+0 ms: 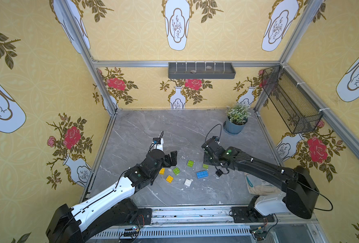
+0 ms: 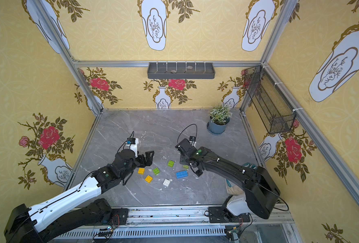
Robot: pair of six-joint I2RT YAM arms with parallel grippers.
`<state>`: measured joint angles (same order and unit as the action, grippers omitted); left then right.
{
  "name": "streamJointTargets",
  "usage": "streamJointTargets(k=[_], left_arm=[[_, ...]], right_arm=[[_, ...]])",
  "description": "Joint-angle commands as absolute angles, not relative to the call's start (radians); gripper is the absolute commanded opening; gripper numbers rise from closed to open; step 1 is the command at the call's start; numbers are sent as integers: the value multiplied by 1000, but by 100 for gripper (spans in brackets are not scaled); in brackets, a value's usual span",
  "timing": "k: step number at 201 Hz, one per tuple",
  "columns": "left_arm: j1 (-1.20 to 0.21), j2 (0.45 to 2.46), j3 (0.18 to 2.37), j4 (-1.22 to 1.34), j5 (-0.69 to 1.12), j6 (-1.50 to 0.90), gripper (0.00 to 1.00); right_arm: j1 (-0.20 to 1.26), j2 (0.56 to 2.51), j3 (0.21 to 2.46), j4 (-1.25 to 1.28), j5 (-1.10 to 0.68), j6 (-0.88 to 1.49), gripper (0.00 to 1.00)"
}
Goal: Assemble the number 4 with lego
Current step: Pick up the lego brick from the center of the board.
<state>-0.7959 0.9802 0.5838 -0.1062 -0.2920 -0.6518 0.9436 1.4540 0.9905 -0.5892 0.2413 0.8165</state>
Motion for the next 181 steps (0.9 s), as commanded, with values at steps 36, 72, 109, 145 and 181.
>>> streamJointTargets(k=[36,72,109,145,181], left_arm=[[-799,1023,518,-101,-227,-837,94],[-798,1028,487,-51,-189,-860,87],[-798,1063,479,-36,-211,-880,85],[-778,1101,481,-17,-179,-907,81],[-752,1133,469,28,-120,-933,73]], right_arm=[[956,1645,1078,-667,235,970,48],[897,1734,1111,-654,161,917,63],[860,1765,1111,-661,163,924,58],[856,1792,1121,-661,164,920,49],[843,1794,1108,-643,173,918,41]])
